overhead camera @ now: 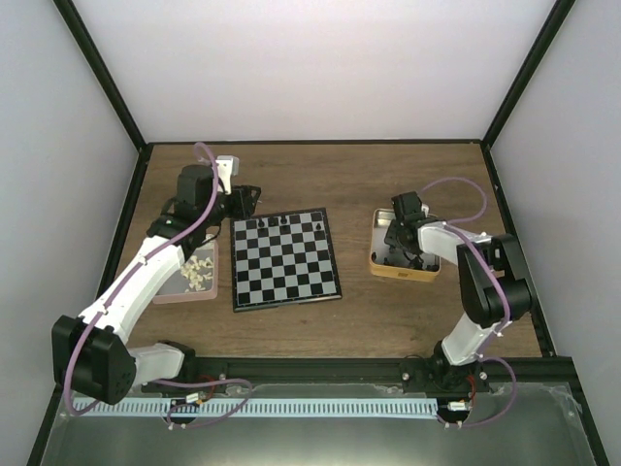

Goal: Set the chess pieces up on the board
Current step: Pick up the chess piece from the storage box.

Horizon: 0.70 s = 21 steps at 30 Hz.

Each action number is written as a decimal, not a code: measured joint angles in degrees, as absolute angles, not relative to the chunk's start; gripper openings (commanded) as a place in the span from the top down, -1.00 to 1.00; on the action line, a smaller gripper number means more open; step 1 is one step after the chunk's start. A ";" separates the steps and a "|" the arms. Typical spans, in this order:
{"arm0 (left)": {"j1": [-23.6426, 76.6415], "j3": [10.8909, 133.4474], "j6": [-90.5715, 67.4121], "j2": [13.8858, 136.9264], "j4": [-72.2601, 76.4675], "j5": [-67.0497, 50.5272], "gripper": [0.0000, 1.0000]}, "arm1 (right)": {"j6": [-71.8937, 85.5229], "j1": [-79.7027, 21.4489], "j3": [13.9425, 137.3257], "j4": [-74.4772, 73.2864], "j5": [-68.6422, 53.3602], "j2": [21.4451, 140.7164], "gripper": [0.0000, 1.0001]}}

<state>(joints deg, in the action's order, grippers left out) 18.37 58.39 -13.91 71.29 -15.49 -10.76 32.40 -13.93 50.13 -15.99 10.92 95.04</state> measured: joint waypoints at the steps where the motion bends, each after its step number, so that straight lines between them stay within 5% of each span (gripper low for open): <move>1: 18.37 58.39 -13.91 71.29 -15.49 -10.76 -0.16 | 32.12 -13.93 50.35 -15.81 11.07 95.55 0.07; 21: 18.37 58.37 -13.91 71.31 -15.46 -10.72 -0.15 | 30.52 -13.56 54.19 -13.61 16.34 100.90 0.71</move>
